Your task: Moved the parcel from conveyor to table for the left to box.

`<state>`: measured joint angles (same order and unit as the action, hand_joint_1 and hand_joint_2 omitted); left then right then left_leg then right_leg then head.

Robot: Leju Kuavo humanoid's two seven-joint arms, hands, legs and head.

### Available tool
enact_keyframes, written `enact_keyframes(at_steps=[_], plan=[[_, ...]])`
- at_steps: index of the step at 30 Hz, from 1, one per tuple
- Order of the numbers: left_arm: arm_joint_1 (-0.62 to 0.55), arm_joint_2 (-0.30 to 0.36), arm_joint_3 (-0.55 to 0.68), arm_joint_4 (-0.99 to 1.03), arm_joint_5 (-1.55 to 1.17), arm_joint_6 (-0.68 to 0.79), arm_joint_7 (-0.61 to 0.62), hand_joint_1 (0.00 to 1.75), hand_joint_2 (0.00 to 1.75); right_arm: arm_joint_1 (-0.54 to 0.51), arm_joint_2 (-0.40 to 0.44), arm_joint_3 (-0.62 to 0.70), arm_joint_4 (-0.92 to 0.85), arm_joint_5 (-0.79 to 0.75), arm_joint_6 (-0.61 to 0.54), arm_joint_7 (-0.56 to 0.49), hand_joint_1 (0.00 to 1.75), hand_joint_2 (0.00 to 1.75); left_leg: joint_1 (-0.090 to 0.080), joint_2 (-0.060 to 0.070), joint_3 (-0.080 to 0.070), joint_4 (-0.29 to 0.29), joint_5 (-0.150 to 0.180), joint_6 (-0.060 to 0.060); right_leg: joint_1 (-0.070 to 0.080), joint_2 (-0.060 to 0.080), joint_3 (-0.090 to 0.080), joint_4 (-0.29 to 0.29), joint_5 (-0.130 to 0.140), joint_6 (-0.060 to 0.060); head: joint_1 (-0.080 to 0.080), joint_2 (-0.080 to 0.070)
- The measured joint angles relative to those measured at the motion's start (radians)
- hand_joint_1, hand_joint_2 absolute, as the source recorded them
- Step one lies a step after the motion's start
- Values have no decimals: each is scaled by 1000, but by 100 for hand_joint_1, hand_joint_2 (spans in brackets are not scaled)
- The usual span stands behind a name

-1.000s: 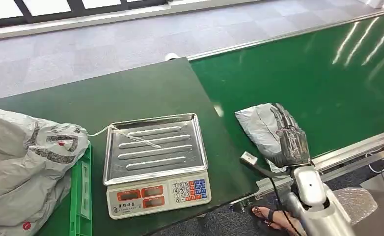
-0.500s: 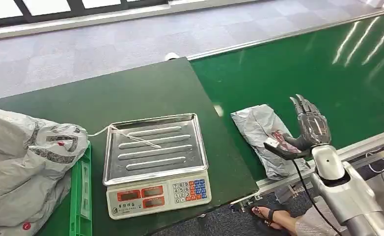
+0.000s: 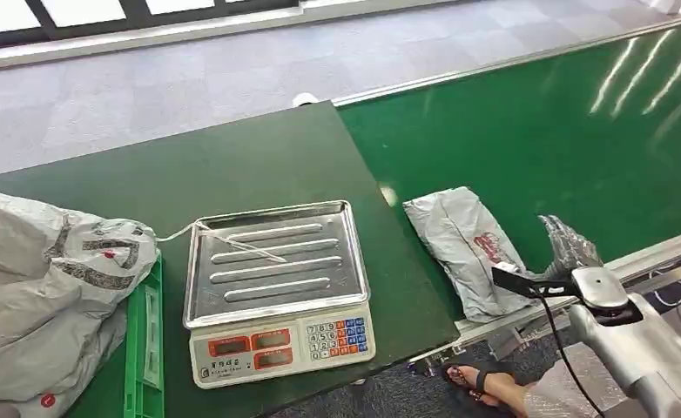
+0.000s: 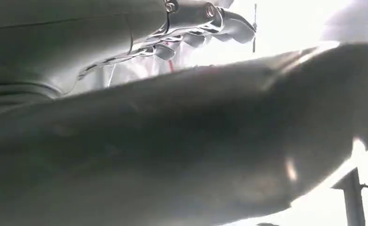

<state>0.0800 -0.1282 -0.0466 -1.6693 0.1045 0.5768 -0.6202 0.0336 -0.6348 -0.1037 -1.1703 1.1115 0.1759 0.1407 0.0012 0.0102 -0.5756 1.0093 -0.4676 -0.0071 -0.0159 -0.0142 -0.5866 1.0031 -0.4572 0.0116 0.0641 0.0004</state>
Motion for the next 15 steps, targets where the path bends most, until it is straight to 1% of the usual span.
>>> enact_keyframes(at_steps=[4,9,15], plan=[[-4,1,-10,16,-40,-10,28,0,0,-27,26,56,63,-56,-20,-25,0,175,0,1,-1,0,0,0,0,1,0,0,0,0,0,0],[-5,1,-17,23,-56,-10,34,0,0,-49,46,96,106,-69,-32,-26,0,175,0,0,1,0,0,0,0,0,0,0,0,0,0,0],[-5,1,-19,24,-57,-10,34,0,0,-68,56,106,135,-70,-34,-26,0,175,0,0,0,0,0,0,0,0,0,0,0,0,0,0]])
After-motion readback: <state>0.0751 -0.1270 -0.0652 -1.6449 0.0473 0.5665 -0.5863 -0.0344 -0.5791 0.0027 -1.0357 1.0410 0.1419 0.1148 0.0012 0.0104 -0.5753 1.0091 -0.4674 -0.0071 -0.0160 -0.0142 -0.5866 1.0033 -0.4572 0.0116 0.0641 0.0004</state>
